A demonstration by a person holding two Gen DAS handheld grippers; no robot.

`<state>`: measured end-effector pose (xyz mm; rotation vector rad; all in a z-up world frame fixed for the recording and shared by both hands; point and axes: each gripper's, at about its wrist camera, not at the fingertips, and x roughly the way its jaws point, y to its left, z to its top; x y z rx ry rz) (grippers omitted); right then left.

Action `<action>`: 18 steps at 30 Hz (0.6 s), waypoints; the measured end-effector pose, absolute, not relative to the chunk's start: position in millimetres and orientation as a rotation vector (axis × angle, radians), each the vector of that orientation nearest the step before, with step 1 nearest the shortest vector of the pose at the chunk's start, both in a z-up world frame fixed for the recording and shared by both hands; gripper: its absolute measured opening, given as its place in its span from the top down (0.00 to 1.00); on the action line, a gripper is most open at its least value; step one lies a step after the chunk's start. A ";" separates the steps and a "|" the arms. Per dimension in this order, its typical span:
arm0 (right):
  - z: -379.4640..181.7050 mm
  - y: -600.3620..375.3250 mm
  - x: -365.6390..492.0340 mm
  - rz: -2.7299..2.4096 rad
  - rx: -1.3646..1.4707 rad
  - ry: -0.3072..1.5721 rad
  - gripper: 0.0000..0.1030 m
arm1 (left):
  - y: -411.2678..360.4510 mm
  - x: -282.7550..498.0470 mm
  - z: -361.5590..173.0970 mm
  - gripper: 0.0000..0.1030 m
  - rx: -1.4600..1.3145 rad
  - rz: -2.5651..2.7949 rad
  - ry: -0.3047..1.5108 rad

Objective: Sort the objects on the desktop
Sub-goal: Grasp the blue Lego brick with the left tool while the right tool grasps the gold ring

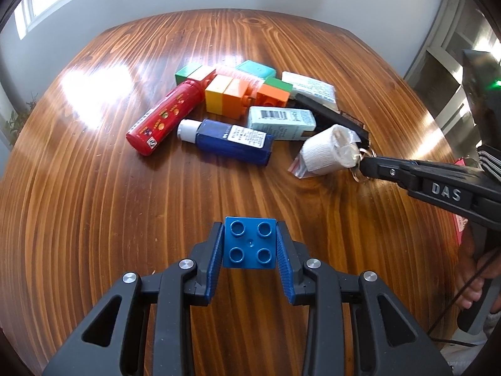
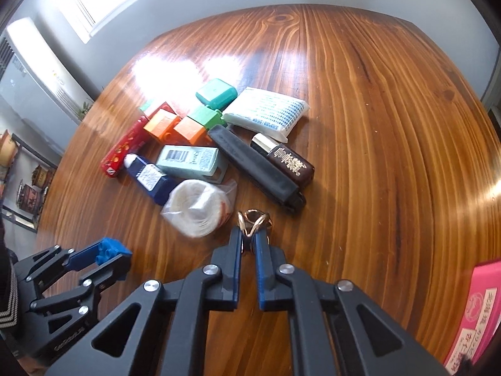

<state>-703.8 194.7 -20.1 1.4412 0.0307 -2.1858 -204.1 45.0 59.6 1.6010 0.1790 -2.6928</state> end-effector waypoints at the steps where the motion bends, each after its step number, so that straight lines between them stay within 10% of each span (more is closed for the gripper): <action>1: -19.3 195.8 -704.2 -2.186 1.438 0.023 0.91 | 46.8 -203.4 60.8 0.66 1.599 -2.697 0.174; 18: -5.0 242.6 -681.2 -2.170 1.434 -0.110 0.85 | 88.7 -193.8 80.0 0.66 1.570 -2.760 0.107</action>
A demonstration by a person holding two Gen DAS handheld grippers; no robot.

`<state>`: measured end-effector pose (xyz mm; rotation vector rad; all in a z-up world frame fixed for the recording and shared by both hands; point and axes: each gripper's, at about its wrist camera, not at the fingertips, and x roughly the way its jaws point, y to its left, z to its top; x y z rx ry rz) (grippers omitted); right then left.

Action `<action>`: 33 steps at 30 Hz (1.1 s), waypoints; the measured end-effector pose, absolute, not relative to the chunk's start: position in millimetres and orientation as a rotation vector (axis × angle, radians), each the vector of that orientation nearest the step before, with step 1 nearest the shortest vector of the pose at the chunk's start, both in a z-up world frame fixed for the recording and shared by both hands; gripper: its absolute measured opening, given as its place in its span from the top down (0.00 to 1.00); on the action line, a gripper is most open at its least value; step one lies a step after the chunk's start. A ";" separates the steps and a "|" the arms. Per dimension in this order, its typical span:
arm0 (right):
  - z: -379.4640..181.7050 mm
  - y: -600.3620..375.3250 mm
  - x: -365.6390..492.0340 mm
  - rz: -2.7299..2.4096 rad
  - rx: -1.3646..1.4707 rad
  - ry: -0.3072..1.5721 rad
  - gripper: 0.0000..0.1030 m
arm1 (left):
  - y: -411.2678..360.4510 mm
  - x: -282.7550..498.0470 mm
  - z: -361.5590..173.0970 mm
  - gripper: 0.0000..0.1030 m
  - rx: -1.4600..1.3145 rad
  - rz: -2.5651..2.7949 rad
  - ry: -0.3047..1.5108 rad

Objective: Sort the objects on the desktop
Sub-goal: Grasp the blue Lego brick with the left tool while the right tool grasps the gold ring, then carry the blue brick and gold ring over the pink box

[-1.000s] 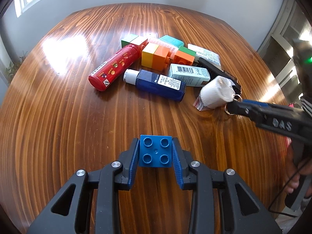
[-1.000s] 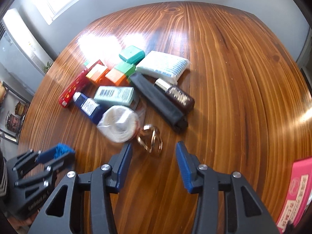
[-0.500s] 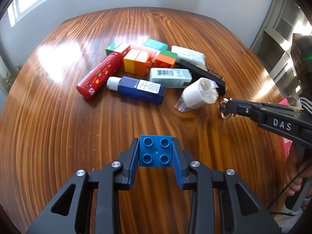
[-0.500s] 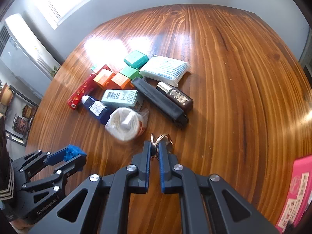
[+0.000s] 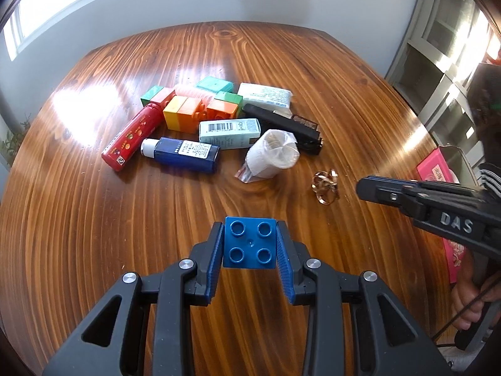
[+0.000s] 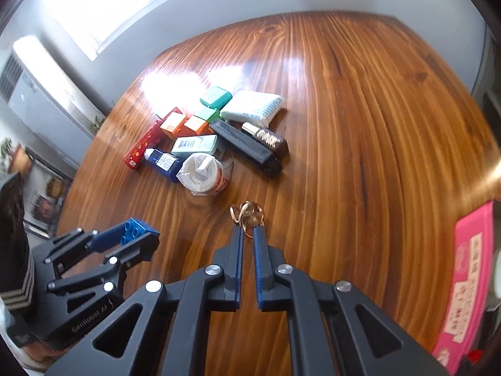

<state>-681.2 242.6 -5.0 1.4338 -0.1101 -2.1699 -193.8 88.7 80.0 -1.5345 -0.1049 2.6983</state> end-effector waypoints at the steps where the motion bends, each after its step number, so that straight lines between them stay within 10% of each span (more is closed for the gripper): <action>1: -6.1 242.2 -680.9 -2.174 1.437 -0.120 0.66 | 88.4 -192.4 80.3 0.66 -1.537 2.701 -0.104; 3: -4.6 242.2 -680.1 -2.192 1.427 -0.130 0.29 | 85.2 -190.4 80.6 0.66 -1.542 2.710 -0.109; 5: -2.8 239.2 -681.9 -2.200 1.421 -0.107 0.26 | 79.5 -188.0 80.6 0.66 -1.550 2.723 -0.124; 21: -29.9 191.5 -693.5 -2.202 1.435 0.224 0.73 | 60.4 -194.6 69.9 0.66 -1.603 2.717 -0.172; 33: -0.5 239.0 -670.7 -2.245 1.404 0.120 0.73 | 89.1 -200.2 77.2 0.66 -1.567 2.682 -0.082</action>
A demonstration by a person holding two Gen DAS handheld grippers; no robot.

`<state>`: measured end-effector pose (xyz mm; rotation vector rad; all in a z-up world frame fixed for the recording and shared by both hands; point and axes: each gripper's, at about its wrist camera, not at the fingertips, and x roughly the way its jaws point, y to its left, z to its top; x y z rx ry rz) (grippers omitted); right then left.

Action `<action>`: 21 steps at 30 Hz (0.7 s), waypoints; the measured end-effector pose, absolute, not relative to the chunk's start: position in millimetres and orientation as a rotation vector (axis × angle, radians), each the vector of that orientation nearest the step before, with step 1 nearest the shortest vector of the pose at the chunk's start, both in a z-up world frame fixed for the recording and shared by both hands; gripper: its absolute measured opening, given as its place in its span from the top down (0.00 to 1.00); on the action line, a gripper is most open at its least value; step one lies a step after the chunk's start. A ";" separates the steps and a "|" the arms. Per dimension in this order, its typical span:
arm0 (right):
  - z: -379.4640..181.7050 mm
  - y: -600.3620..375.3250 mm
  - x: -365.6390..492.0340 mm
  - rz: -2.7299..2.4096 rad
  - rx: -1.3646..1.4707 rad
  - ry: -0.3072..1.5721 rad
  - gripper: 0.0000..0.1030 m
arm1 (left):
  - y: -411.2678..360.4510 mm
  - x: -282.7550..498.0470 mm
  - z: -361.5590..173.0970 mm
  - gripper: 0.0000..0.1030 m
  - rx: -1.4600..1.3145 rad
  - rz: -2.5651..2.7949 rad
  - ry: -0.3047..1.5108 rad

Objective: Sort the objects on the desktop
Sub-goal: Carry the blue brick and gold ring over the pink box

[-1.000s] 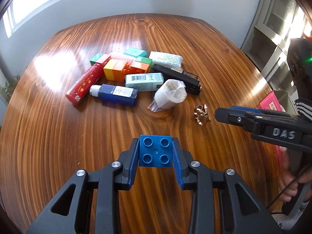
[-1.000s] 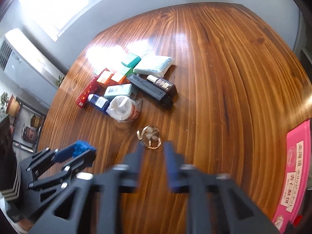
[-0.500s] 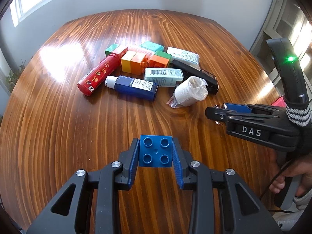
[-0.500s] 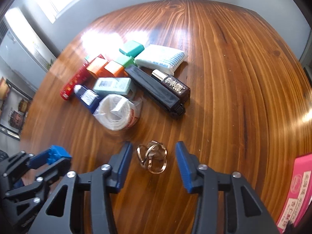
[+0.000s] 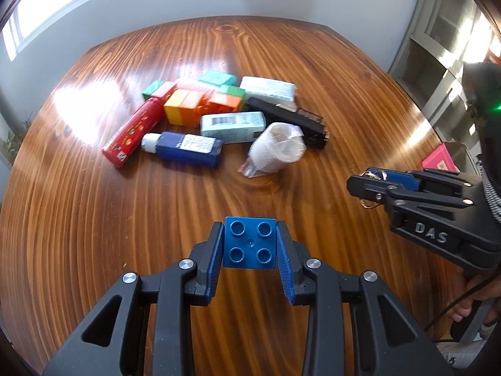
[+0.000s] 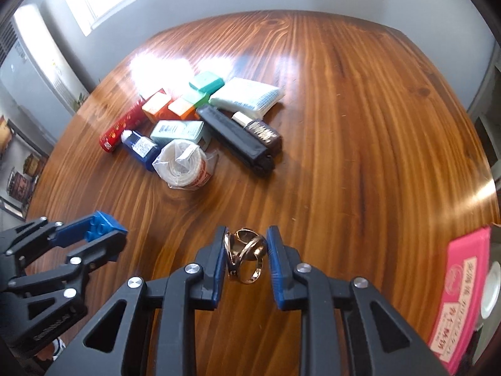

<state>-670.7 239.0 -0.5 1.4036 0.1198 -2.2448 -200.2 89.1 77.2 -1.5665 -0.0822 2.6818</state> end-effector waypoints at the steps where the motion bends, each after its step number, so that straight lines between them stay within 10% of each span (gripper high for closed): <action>1: 2.5 243.8 -666.6 -2.251 1.397 0.113 0.73 | 91.8 -200.9 78.3 0.66 -1.559 2.680 -0.075; 21: 35.9 387.6 -641.2 -2.506 1.349 -0.077 0.73 | 231.4 -215.4 94.9 0.66 -1.414 2.533 0.108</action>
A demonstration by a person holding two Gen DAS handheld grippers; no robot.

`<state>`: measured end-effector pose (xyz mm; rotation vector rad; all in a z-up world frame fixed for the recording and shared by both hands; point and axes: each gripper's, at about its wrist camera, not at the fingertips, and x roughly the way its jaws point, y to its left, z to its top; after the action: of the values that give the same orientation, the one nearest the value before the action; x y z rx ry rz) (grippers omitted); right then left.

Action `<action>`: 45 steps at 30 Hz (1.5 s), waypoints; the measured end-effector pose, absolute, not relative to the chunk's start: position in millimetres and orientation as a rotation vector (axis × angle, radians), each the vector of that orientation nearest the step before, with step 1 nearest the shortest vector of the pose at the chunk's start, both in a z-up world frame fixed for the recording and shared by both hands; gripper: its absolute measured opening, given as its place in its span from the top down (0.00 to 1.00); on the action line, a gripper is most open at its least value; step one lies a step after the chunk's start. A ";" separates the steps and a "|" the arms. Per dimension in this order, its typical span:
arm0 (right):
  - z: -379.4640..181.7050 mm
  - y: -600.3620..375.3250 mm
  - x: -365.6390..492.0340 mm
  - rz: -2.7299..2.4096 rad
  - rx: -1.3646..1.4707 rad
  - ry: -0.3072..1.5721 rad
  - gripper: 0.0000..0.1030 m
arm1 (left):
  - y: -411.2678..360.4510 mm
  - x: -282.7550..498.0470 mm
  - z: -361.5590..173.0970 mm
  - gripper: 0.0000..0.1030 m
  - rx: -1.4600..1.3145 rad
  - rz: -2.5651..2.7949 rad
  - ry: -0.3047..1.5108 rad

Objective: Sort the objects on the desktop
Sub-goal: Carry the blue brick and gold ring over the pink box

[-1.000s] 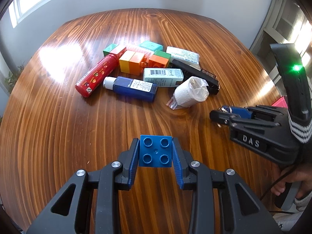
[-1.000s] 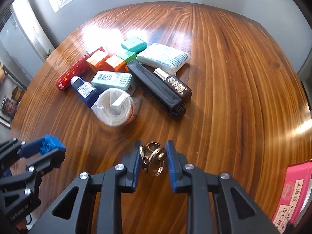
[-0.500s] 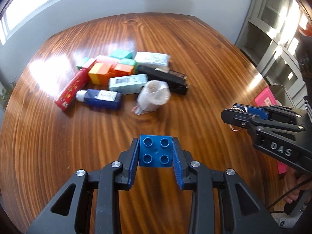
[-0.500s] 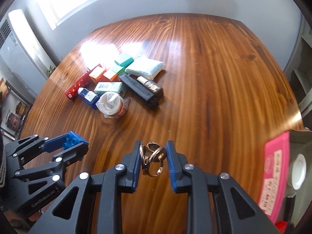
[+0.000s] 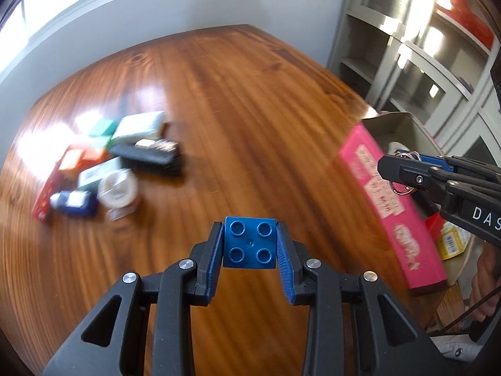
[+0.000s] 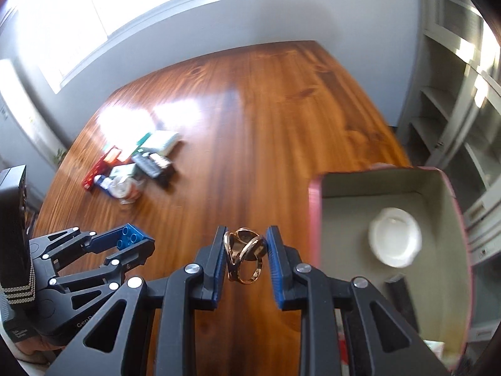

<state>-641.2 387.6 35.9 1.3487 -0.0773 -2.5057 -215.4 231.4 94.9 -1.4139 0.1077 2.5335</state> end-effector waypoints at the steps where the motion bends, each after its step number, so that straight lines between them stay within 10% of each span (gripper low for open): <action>1: 35.9 395.0 -640.6 -2.515 1.352 -0.084 0.73 | 237.8 -215.2 94.2 0.66 -1.407 2.528 0.114; 41: 37.9 551.5 -619.0 -2.599 1.371 -0.177 0.73 | 420.0 -207.5 94.1 0.65 -1.341 2.328 0.229; 45: 37.4 549.6 -620.3 -2.584 1.371 -0.194 0.73 | 413.3 -205.8 95.2 0.50 -1.343 2.350 0.213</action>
<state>-620.3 549.6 37.4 1.3710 -0.1943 -2.5845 -205.8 413.3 95.2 -1.3426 0.2127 2.3502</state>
